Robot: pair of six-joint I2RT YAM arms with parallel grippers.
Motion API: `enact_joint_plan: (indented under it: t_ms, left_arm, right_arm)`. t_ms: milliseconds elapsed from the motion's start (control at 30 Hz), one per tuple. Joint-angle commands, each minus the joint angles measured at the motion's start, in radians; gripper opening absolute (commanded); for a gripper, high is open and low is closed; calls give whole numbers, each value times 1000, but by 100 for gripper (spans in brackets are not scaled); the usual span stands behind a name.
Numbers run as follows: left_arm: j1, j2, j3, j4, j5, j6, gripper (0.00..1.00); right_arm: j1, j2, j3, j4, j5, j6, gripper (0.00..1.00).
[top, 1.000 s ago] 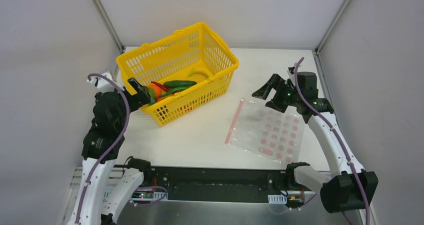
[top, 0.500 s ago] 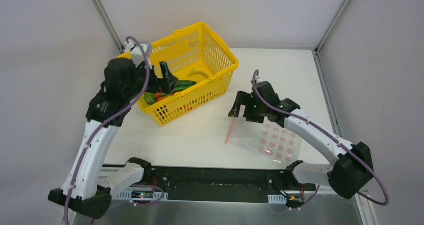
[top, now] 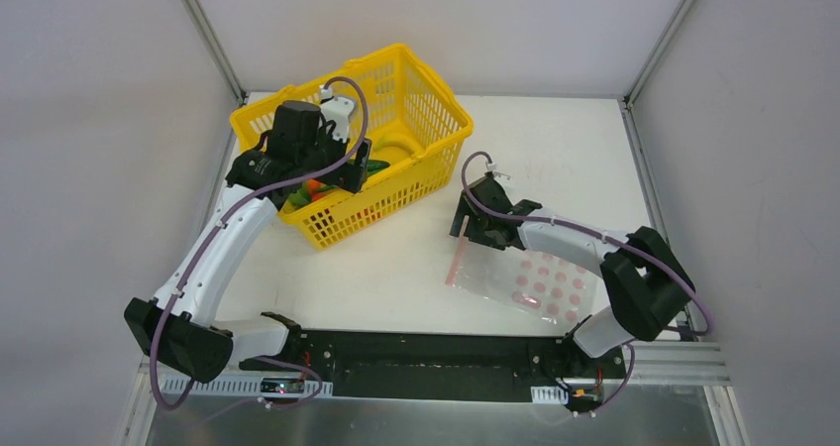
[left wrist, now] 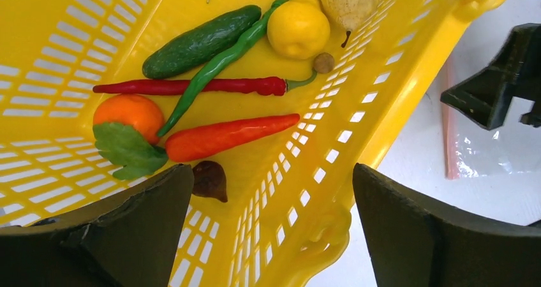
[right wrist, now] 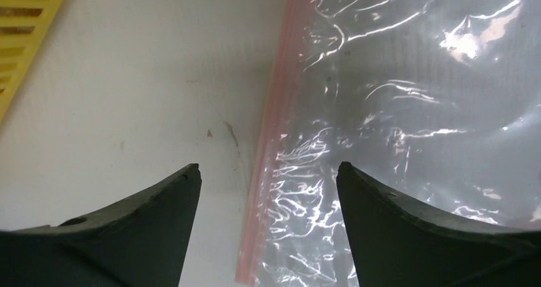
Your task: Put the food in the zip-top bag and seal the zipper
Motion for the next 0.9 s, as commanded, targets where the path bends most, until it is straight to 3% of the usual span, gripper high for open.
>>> enact_joint_plan:
  t_ms: [0,133,200,333,467,533,867]
  left_arm:
    - [-11,-31,-75,25,23,65,100]
    - [-11,-14,-92,17,78,89,100]
    - [-11,-5,-94,7,122,96,100]
    - [-19,10,-103,-11,207,108,94]
    - [-51,16,-116,-27,241,112,93]
    - [-75,20,-124,-24,256,102,91]
    - [-168,-16,-137,47,224,13,87]
  right_arm:
    - [9,99,46,66,143,29,78]
    - [8,179,77,67,174,-1,67]
    - [11,203,77,87,158,-27,54]
    - [10,207,51,95,137,-47,37]
    - [11,175,-10,121,85,-102,9]
    - [10,163,-19,108,51,-145,0]
    - [10,-38,-83,101,-33,-298,0]
